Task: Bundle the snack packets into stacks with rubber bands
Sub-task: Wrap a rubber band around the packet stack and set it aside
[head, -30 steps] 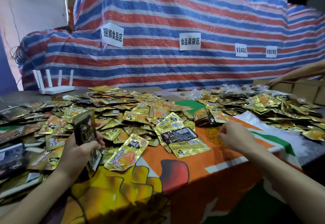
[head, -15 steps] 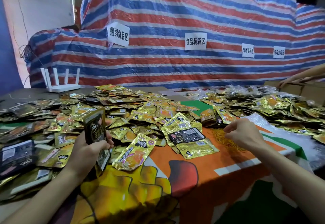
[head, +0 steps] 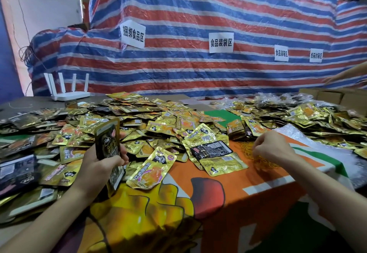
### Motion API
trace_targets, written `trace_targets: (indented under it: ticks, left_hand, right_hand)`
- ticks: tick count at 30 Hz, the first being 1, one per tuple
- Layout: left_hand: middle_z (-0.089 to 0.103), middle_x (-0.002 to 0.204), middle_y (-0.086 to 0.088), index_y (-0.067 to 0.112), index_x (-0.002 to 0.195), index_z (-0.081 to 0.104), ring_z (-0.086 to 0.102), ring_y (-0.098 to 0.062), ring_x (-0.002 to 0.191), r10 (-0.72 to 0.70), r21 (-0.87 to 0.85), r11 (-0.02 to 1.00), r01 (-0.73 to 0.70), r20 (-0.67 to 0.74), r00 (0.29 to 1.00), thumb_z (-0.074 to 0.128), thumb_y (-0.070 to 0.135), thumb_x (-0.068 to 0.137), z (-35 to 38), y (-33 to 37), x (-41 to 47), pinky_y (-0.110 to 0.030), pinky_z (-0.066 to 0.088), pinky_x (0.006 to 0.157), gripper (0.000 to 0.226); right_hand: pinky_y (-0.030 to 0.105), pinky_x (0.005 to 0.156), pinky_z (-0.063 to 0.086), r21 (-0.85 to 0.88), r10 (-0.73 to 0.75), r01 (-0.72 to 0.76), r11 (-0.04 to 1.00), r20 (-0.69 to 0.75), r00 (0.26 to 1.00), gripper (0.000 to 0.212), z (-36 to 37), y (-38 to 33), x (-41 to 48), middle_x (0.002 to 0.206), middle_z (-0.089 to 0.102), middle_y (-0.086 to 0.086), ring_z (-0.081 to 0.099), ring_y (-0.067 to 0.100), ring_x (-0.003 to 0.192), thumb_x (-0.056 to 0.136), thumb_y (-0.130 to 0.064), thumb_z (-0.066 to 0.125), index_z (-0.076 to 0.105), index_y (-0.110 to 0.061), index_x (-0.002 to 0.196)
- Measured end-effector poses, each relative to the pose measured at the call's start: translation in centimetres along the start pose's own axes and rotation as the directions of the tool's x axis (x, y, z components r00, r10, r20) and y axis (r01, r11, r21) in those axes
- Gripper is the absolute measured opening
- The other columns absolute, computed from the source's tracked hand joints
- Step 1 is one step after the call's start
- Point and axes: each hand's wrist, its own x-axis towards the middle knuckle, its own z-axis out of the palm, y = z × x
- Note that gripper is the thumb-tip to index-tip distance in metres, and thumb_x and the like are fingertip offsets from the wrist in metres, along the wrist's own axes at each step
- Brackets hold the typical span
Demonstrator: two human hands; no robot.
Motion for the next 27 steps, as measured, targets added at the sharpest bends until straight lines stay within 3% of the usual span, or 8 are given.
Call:
trace_targets:
  ticks: [4, 7, 10, 15, 18, 21, 24, 27]
  left_hand:
    - [0.065, 0.079, -0.009, 0.007, 0.105, 0.065, 0.065, -0.025, 0.075, 0.011, 0.021, 1.000, -0.011, 0.012, 1.000, 0.059, 0.007, 0.061, 0.1, 0.1, -0.1, -0.046, 0.055, 0.079, 0.045]
    - [0.066, 0.077, -0.008, 0.007, 0.102, 0.065, 0.066, -0.023, 0.074, 0.009, 0.020, 1.000, -0.009, 0.005, 1.000, 0.058, 0.007, 0.061, 0.1, 0.2, -0.2, -0.040, 0.054, 0.076, 0.042]
    - [0.066, 0.076, -0.006, 0.006, 0.104, 0.064, 0.066, -0.023, 0.074, 0.011, 0.023, 1.000, -0.011, 0.011, 1.000, 0.058, 0.007, 0.061, 0.1, 0.2, -0.3, -0.037, 0.053, 0.074, 0.044]
    - [0.065, 0.078, -0.005, 0.007, 0.107, 0.064, 0.065, -0.020, 0.074, 0.011, 0.019, 1.000, -0.011, 0.020, 1.000, 0.058, 0.007, 0.061, 0.1, 0.4, -0.3, -0.036, 0.054, 0.074, 0.046]
    - [0.065, 0.077, -0.004, 0.006, 0.105, 0.063, 0.066, -0.018, 0.073, 0.014, 0.015, 1.000, -0.015, 0.028, 1.000, 0.062, 0.002, 0.066, 0.1, 0.5, -0.4, -0.032, 0.052, 0.072, 0.040]
    - [0.064, 0.078, -0.006, 0.005, 0.105, 0.063, 0.065, -0.017, 0.072, 0.018, 0.019, 1.000, -0.018, 0.033, 0.999, 0.061, 0.005, 0.064, 0.2, 0.6, -0.4, -0.030, 0.052, 0.070, 0.042]
    - [0.065, 0.078, -0.006, 0.006, 0.108, 0.064, 0.066, -0.019, 0.073, 0.010, 0.012, 1.000, -0.010, 0.018, 1.000, 0.059, 0.007, 0.060, 0.1, 0.6, -0.5, -0.032, 0.052, 0.072, 0.048]
    - [0.066, 0.077, -0.005, 0.010, 0.111, 0.064, 0.065, -0.021, 0.072, 0.016, 0.002, 1.000, -0.016, 0.019, 1.000, 0.058, 0.006, 0.060, 0.1, 0.6, -0.4, -0.032, 0.053, 0.070, 0.051]
  right_hand:
    - [0.031, 0.067, 0.050, -0.025, -0.063, 0.060, 0.998, -0.124, 0.990, 0.016, 1.2, -1.7, 0.3, 0.084, 0.070, -0.004, 0.061, 0.020, 0.080, 0.079, -0.013, 0.069, 0.075, -0.028, 0.077]
    - [0.032, 0.069, 0.050, -0.130, -0.135, 0.113, 0.985, -0.180, 0.974, 0.021, 2.7, -3.0, 1.2, 0.098, 0.073, 0.002, 0.061, 0.025, 0.083, 0.085, -0.014, 0.066, 0.079, -0.027, 0.095]
    - [0.040, 0.079, 0.057, -0.295, -0.167, 0.129, 0.947, -0.109, 0.980, 0.021, 4.0, -3.8, 2.3, 0.111, 0.067, 0.009, 0.064, 0.031, 0.098, 0.087, -0.014, 0.064, 0.073, -0.016, 0.106]
    - [0.040, 0.079, 0.055, -0.378, -0.091, 0.067, 0.923, -0.046, 0.995, 0.026, 4.9, -3.8, 3.2, 0.103, 0.063, 0.011, 0.062, 0.031, 0.099, 0.079, -0.007, 0.068, 0.049, -0.015, 0.096]
    - [0.040, 0.076, 0.056, -0.367, -0.092, 0.068, 0.928, -0.047, 0.995, 0.016, 4.7, -3.7, 3.4, 0.096, 0.062, 0.010, 0.063, 0.030, 0.092, 0.086, -0.014, 0.064, 0.048, -0.014, 0.091]
    - [0.037, 0.074, 0.055, -0.376, -0.061, 0.058, 0.925, 0.005, 0.998, 0.017, 4.4, -3.6, 3.1, 0.098, 0.065, 0.010, 0.064, 0.030, 0.092, 0.080, -0.011, 0.069, 0.052, -0.014, 0.081]
    - [0.040, 0.080, 0.054, -0.339, -0.068, 0.055, 0.939, -0.027, 0.997, 0.011, 4.4, -3.6, 3.0, 0.108, 0.063, 0.014, 0.061, 0.033, 0.101, 0.085, -0.015, 0.063, 0.052, -0.013, 0.086]
    - [0.041, 0.077, 0.050, -0.285, -0.080, 0.055, 0.957, -0.079, 0.994, 0.012, 4.0, -3.6, 3.2, 0.105, 0.060, 0.014, 0.059, 0.036, 0.102, 0.088, -0.019, 0.059, 0.049, -0.012, 0.088]
